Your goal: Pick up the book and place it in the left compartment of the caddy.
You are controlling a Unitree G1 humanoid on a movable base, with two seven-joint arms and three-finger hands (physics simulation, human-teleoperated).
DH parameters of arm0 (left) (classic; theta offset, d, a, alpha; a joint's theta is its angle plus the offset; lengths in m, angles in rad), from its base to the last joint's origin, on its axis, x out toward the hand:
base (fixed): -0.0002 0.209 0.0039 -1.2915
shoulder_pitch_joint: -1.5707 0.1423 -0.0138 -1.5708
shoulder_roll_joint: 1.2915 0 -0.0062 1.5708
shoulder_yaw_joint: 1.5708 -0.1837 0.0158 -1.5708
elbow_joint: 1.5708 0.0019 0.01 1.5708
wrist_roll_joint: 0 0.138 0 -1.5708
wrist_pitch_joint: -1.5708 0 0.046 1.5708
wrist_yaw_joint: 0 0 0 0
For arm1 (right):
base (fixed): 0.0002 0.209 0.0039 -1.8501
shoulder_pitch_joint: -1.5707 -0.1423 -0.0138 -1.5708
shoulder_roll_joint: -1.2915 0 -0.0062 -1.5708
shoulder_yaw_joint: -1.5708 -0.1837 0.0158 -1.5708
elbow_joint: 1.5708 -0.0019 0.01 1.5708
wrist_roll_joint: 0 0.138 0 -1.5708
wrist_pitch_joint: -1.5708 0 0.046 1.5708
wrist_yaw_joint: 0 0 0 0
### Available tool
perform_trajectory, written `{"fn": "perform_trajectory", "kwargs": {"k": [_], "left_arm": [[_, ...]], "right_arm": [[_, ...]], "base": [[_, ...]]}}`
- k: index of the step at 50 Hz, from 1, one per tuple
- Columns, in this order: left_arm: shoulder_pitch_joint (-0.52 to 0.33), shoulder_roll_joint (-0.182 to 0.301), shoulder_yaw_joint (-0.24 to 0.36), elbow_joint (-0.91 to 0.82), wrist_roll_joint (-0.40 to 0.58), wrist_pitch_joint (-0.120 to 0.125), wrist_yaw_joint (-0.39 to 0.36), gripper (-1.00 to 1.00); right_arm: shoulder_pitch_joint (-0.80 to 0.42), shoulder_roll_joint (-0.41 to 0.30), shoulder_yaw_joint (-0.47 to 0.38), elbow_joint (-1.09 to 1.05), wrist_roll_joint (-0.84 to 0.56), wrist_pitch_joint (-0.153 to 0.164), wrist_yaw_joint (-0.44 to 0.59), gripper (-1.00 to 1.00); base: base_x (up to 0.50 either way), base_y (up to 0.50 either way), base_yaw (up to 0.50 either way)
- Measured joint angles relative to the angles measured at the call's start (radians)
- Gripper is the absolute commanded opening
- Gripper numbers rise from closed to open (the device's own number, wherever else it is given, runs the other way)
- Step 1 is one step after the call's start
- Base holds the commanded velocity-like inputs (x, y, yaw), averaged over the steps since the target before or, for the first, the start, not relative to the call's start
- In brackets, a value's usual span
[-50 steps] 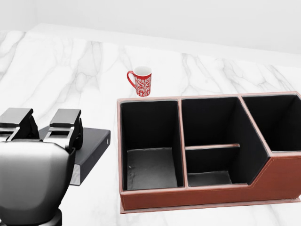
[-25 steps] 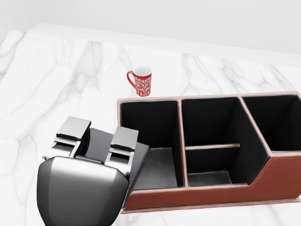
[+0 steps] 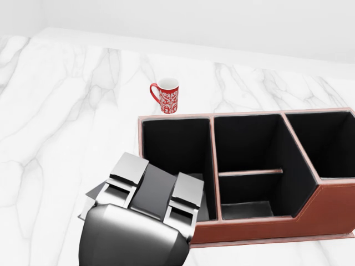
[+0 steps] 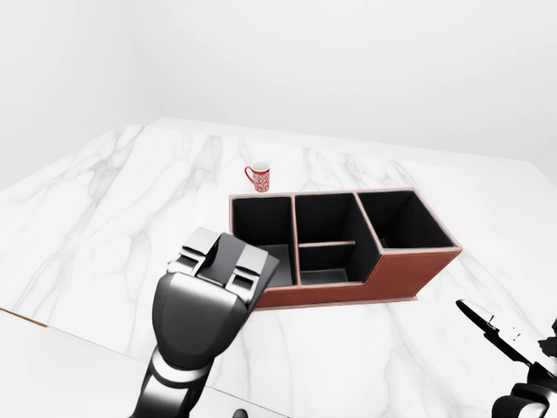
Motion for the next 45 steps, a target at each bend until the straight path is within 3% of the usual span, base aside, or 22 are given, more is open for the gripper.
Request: {"fn": "perform_trajectory", "kwargs": {"k": [24, 38, 45], "left_arm": [[0.037, -0.02, 0.022, 0.049, -0.017, 0.0, 0.07, -1.0], [0.037, -0.026, 0.03, 0.062, -0.02, 0.0, 0.078, -1.0], [-0.002, -0.053, 0.039, 0.096, -0.006, 0.0, 0.048, -1.0]], "right_arm": [[-0.002, 0.0, 0.001, -0.005, 0.0, 0.006, -0.019, 1.0], [-0.004, 0.0, 0.003, -0.003, -0.002, 0.006, -0.023, 1.0], [-0.004, -0.001, 0.006, 0.002, -0.005, 0.006, -0.024, 1.0]], "base": [[0.0, 0.0, 0.0], [0.0, 0.0, 0.0], [0.0, 0.0, 0.0]]}}
